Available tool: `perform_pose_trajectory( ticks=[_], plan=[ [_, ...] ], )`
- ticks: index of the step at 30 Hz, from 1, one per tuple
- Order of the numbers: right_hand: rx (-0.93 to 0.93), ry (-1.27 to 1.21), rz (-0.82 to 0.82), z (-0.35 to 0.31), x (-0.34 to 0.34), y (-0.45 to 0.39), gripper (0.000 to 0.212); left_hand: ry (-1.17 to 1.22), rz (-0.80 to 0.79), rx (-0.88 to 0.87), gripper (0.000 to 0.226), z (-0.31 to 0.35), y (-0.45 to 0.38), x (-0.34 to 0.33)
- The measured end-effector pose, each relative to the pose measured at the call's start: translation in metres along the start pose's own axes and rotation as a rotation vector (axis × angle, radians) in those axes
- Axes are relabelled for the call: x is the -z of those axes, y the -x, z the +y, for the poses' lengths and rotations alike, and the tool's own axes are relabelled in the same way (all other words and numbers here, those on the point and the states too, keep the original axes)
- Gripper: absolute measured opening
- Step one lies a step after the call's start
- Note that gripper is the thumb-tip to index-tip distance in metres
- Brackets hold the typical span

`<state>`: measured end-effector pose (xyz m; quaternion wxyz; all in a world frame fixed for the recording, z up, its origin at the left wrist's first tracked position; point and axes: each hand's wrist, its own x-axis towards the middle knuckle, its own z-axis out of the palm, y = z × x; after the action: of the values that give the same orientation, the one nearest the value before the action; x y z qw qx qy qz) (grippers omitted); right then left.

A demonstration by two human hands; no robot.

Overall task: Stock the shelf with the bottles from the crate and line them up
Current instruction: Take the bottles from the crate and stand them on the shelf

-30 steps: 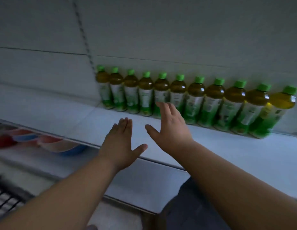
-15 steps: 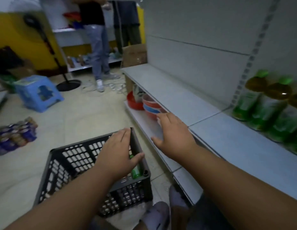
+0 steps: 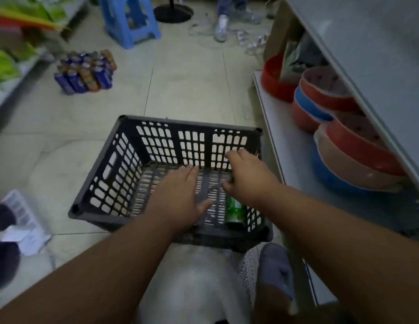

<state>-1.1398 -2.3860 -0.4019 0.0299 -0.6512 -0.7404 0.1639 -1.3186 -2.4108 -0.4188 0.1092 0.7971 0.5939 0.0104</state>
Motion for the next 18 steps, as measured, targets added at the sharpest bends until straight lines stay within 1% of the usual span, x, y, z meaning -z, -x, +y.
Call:
perform_pose_trajectory(
  ticks=[2, 6, 8, 10, 12, 13, 17, 18],
  plan=[
    [-0.025, -0.007, -0.064, 0.008, -0.023, -0.025, 0.061, 0.009, -0.06, 0.012, 0.091, -0.007, -0.01, -0.021],
    [-0.185, -0.128, -0.18, 0.025, -0.073, -0.057, 0.059, 0.018, -0.134, 0.068, 0.09, -0.026, -0.016, -0.058],
    [-0.237, -0.141, -0.247, 0.033, -0.099, -0.063, 0.062, 0.053, -0.127, 0.135, 0.087, -0.033, -0.012, -0.069],
    [-0.287, -0.156, -0.315, 0.038, -0.121, -0.064, 0.07, 0.081, -0.097, 0.15, 0.085, -0.036, -0.01, -0.075],
    [-0.37, -0.192, -0.344, 0.038, -0.141, -0.068, 0.08, 0.103, -0.094, 0.147, 0.087, -0.037, -0.012, -0.078],
    [-0.419, -0.206, -0.348, 0.036, -0.148, -0.072, 0.081, 0.113, -0.099, 0.153, 0.089, -0.037, -0.013, -0.079],
    [-0.6, -0.212, -0.348, 0.038, -0.18, -0.098, 0.068, 0.107, -0.101, 0.15, 0.092, -0.042, -0.016, -0.085],
    [-0.662, -0.213, -0.356, 0.04, -0.189, -0.103, 0.069, 0.108, -0.097, 0.15, 0.092, -0.043, -0.017, -0.086]
  ],
)
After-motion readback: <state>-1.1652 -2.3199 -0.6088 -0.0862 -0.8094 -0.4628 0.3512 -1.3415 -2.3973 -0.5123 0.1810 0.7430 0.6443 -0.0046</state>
